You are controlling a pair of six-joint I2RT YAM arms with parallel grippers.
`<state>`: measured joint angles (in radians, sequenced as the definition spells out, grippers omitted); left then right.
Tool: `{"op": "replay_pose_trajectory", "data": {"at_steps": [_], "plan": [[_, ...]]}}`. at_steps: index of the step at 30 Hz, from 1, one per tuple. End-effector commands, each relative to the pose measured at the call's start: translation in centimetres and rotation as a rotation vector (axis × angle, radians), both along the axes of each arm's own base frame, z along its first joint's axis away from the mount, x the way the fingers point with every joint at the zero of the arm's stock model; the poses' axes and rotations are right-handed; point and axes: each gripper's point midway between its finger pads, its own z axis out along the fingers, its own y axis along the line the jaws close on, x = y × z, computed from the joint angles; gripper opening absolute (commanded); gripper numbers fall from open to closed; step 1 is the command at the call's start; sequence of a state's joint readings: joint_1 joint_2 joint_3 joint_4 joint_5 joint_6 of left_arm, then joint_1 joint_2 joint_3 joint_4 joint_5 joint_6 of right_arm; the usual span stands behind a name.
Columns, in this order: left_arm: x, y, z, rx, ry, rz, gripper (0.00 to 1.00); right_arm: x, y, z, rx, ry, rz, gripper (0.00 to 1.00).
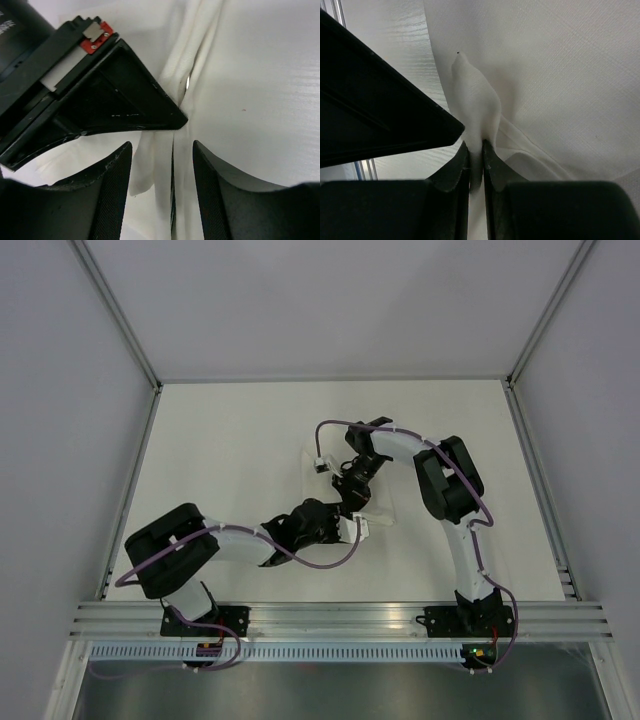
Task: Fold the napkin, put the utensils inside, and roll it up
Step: Roll the napkin with the utensil
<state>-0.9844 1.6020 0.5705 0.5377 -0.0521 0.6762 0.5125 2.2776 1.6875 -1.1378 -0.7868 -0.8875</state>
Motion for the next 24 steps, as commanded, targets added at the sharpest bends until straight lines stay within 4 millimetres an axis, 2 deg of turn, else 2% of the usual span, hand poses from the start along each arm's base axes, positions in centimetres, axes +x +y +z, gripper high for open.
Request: {"op": "replay_pose_trajectory", "data": {"at_steps": [1, 5, 13, 24], "plan": [[-0.4, -1.7, -0.3, 0.058, -0.025, -0.107, 0.58, 0.3, -2.9, -4.7, -0.132, -0.034, 0.076, 0.0], [-0.6, -1.9, -1.3, 0.101, -0.021, -0.149, 0.58, 0.3, -2.9, -4.8, -0.135, -0.029, 0.075, 0.01], [0.3, -1.9, -1.7, 0.154, -0.096, -0.173, 0.58, 0.3, -3.0, -4.9, -0.139, -0.026, 0.075, 0.0], [0.1, -1.3, -5.0, 0.269, -0.031, -0.206, 0.58, 0.3, -3.0, -4.8, -0.139, -0.021, 0.077, 0.0]]}}
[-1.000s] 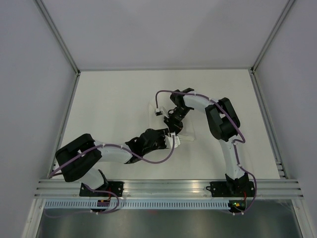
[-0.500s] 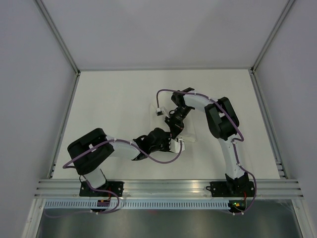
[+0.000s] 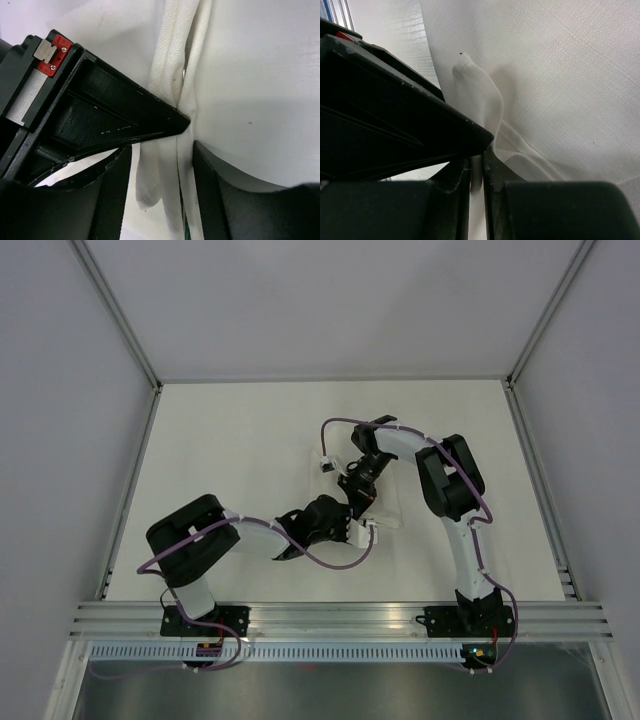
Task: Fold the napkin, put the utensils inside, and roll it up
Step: Roll the napkin with the utensil
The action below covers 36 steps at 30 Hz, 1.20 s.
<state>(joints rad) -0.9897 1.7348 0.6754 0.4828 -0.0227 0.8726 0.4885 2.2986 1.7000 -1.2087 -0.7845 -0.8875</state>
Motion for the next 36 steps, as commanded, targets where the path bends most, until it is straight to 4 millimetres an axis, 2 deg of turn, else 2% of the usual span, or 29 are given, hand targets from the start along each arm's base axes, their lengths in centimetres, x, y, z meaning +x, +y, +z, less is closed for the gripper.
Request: {"op": "replay_pose_trajectory", "data": {"at_steps": [1, 5, 9, 12, 14, 19, 21, 22, 26, 30, 32, 36], "plan": [[-1.1, 0.5, -3.1, 0.119, 0.054, -0.07, 0.56, 0.8, -1.7, -4.8, -0.098, -0.088, 0.106, 0.0], [-1.7, 0.4, -3.8, 0.137, 0.113, -0.073, 0.44, 0.8, -1.7, -4.8, -0.098, -0.086, 0.105, 0.0], [-2.3, 0.3, -4.7, 0.167, 0.176, -0.078, 0.2, 0.8, -1.7, -4.8, -0.098, -0.088, 0.105, 0.0], [-2.6, 0.3, -4.9, 0.171, 0.212, -0.075, 0.07, 0.8, -1.7, -4.8, -0.097, -0.091, 0.103, 0.0], [-2.9, 0.4, -5.0, 0.18, 0.237, -0.071, 0.03, 0.9, -1.7, -4.8, -0.098, -0.094, 0.103, 0.0], [-3.3, -0.3, -4.7, 0.174, 0.318, -0.042, 0.02, 1.3, -1.5, -4.4, -0.089, -0.113, 0.099, 0.0], [-3.7, 0.1, -5.3, 0.205, 0.363, -0.031, 0.02, 1.4, -1.5, -4.1, -0.087, -0.124, 0.099, 0.01], [-3.6, -0.4, -4.9, 0.19, 0.374, -0.02, 0.02, 1.6, -1.4, -3.9, -0.086, -0.133, 0.094, 0.01], [-4.1, -0.7, -5.0, 0.197, 0.449, -0.001, 0.02, 2.2, -1.3, -3.0, -0.08, -0.185, 0.073, 0.14], [-4.4, -0.8, -4.8, 0.174, 0.476, 0.011, 0.02, 2.9, -1.2, -1.9, -0.077, -0.222, 0.038, 0.37], [-4.4, -0.9, -4.8, 0.164, 0.488, 0.019, 0.02, 3.4, -1.3, -1.6, -0.08, -0.238, 0.014, 0.44], [-4.7, -0.8, -4.8, 0.147, 0.51, 0.033, 0.02, 4.0, -1.2, -0.1, -0.052, -0.258, -0.019, 0.5]]}}
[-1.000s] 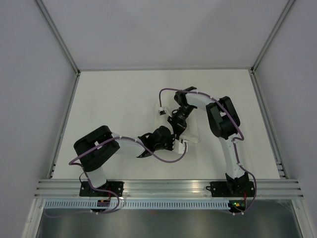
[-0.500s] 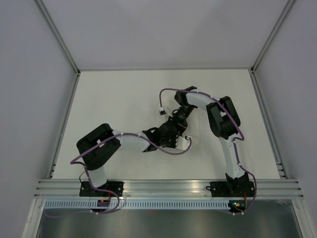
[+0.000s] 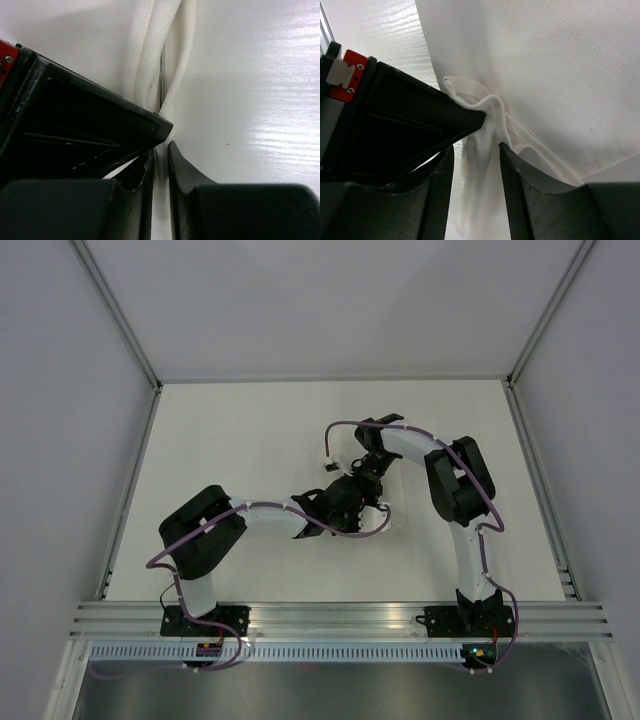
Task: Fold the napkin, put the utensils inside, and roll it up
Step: Roll the napkin with the utensil
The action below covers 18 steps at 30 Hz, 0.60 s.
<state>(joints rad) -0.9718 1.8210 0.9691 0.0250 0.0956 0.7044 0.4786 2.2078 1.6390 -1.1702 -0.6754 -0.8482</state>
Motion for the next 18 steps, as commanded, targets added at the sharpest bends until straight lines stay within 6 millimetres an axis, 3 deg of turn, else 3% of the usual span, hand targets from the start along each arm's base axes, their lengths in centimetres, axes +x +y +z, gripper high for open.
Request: {"op": "replay_pose_trajectory", "data": {"at_steps": [1, 10, 18], "plan": [[-3.7, 1.0, -3.4, 0.043, 0.202, 0.003, 0.02, 3.6, 0.7, -0.7, 0.032, -0.174, -0.002, 0.51], [-4.2, 0.8, -3.2, 0.019, 0.255, 0.028, 0.02, 7.4, -0.7, 4.2, 0.116, -0.243, -0.161, 0.55], [-4.6, 0.7, -3.5, 0.043, 0.354, 0.057, 0.02, 11.2, -3.9, 8.6, 0.234, -0.3, -0.342, 0.57]]}}
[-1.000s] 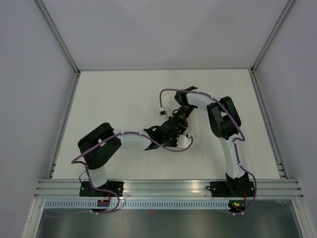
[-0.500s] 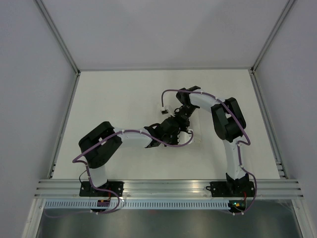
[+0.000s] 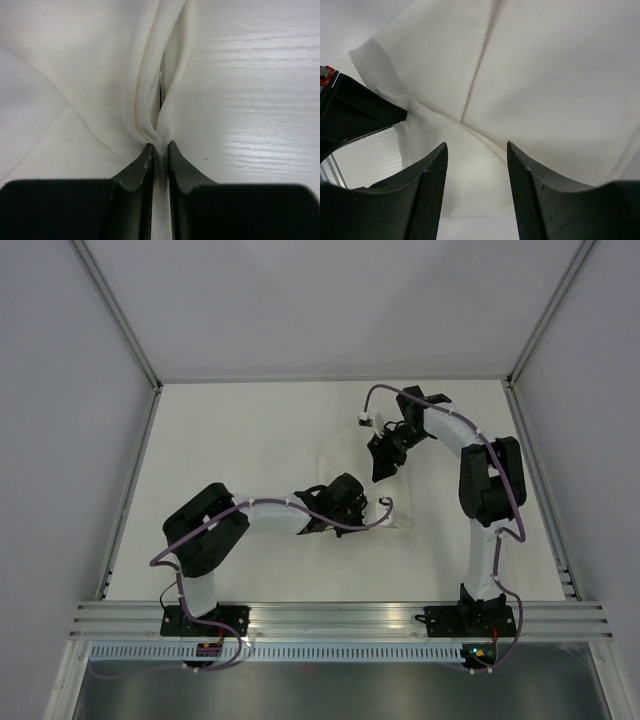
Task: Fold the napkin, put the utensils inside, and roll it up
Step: Roll the napkin with the utensil
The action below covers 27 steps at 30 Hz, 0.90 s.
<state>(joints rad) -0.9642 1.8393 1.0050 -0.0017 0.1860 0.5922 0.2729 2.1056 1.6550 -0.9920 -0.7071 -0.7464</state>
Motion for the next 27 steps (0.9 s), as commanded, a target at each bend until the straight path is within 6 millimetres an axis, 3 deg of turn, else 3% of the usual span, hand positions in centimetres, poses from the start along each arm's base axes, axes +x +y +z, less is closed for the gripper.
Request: {"op": "replay_pose_trajectory", "data": {"at_steps": [1, 8, 15, 16, 18, 19, 25, 27], "plan": [[-3.7, 1.8, -3.4, 0.104, 0.253, 0.013, 0.02, 2.7, -0.3, 5.2, 0.125, -0.118, -0.071, 0.57], [-3.2, 1.7, -2.4, 0.094, 0.459, 0.082, 0.02, 3.0, -4.9, 9.2, 0.229, -0.263, -0.145, 0.59], [-2.6, 2.1, -2.2, 0.11, 0.699, 0.164, 0.02, 0.0, -7.3, 8.7, 0.241, -0.406, -0.141, 0.57], [-2.5, 1.9, -1.7, 0.104, 0.728, 0.167, 0.02, -1.3, -7.5, 8.3, 0.233, -0.422, -0.144, 0.57], [-2.6, 2.1, -2.3, 0.114, 0.781, 0.182, 0.02, -1.8, -7.5, 8.5, 0.236, -0.496, -0.127, 0.58], [-2.7, 2.0, -2.0, 0.111, 0.809, 0.184, 0.02, -3.1, -7.4, 8.4, 0.244, -0.525, -0.098, 0.59], [-2.8, 1.9, -2.3, 0.089, 0.952, 0.203, 0.02, -6.9, -5.8, 7.1, 0.212, -0.611, 0.015, 0.63], [-2.7, 2.3, -2.7, 0.083, 1.004, 0.218, 0.02, -6.9, -5.4, 6.5, 0.174, -0.656, 0.037, 0.64]]}}
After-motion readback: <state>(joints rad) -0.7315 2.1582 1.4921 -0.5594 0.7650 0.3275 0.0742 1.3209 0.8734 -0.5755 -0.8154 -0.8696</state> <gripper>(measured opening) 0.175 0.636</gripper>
